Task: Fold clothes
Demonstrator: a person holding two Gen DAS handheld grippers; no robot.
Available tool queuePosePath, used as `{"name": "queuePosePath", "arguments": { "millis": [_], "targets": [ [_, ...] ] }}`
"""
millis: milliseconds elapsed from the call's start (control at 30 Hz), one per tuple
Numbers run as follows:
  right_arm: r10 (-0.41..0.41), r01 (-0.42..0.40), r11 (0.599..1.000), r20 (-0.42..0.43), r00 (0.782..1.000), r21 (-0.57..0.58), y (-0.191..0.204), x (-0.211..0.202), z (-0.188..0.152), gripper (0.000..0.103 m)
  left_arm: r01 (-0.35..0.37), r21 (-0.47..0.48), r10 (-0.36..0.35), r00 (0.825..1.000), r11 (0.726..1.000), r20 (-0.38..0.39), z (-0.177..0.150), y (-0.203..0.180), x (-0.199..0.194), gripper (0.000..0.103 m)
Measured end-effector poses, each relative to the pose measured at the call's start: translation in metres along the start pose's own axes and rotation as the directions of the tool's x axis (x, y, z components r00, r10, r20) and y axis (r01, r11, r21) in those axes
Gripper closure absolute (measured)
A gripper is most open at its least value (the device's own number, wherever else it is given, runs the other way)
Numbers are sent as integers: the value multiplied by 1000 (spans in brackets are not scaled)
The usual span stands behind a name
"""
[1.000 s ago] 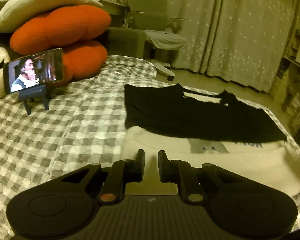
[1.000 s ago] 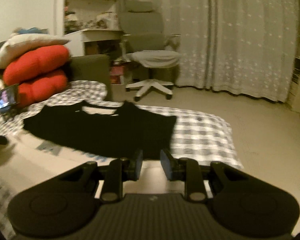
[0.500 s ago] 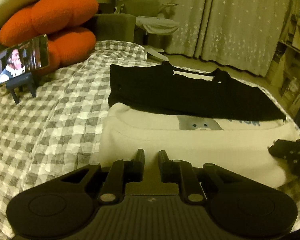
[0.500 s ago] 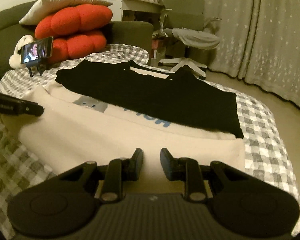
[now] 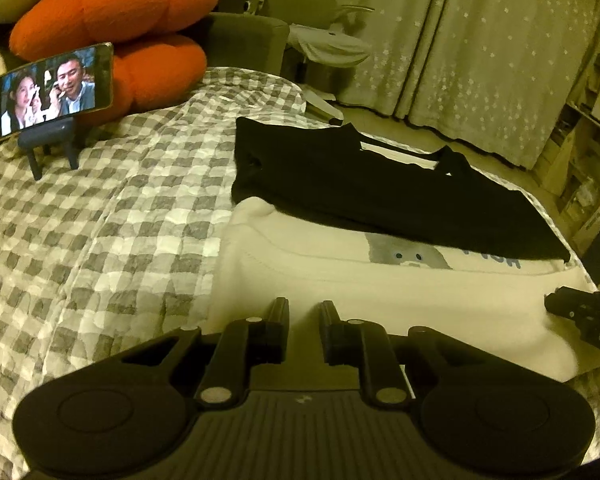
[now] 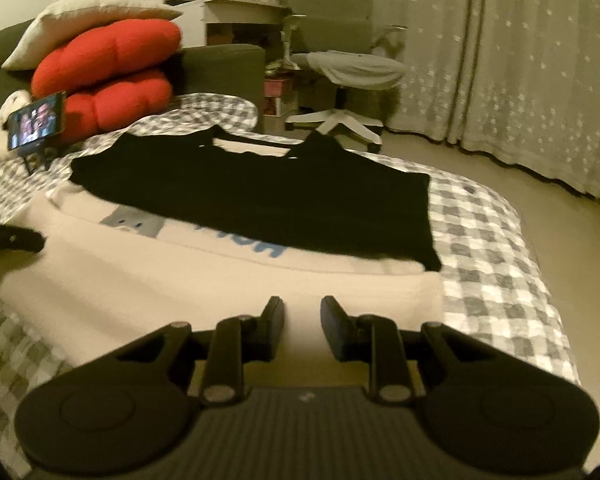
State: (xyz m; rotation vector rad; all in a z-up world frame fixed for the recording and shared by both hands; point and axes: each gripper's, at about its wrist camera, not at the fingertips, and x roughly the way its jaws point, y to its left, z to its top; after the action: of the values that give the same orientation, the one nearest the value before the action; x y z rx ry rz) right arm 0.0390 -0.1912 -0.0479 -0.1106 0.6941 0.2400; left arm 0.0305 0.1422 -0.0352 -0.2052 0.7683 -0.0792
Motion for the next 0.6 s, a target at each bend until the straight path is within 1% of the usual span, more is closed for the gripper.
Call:
{"name": "queuePosePath", "arguments": {
  "millis": [133, 200, 367, 467, 600],
  "targets": [
    [-19, 19, 999, 0, 1000, 27, -7, -1, 1, 82, 14, -23, -14, 1000, 1000, -1, 2, 3, -3, 86],
    [-24, 24, 999, 8, 1000, 37, -7, -3, 2, 83, 10, -20, -10, 1000, 1000, 8, 1, 1, -5, 86],
    [-7, 6, 1000, 50, 999, 24, -2, -13, 4, 82, -10, 68, 7, 999, 998, 51, -2, -14, -8, 86],
    [22, -23, 1000, 71, 997, 1, 5, -19, 5, 81, 2, 110, -9, 998, 994, 61, -4, -23, -9, 86],
    [73, -70, 997, 64, 995, -39, 18, -19, 3, 81, 1, 164, -11, 998, 986, 60, -9, -35, -7, 86]
  ]
}}
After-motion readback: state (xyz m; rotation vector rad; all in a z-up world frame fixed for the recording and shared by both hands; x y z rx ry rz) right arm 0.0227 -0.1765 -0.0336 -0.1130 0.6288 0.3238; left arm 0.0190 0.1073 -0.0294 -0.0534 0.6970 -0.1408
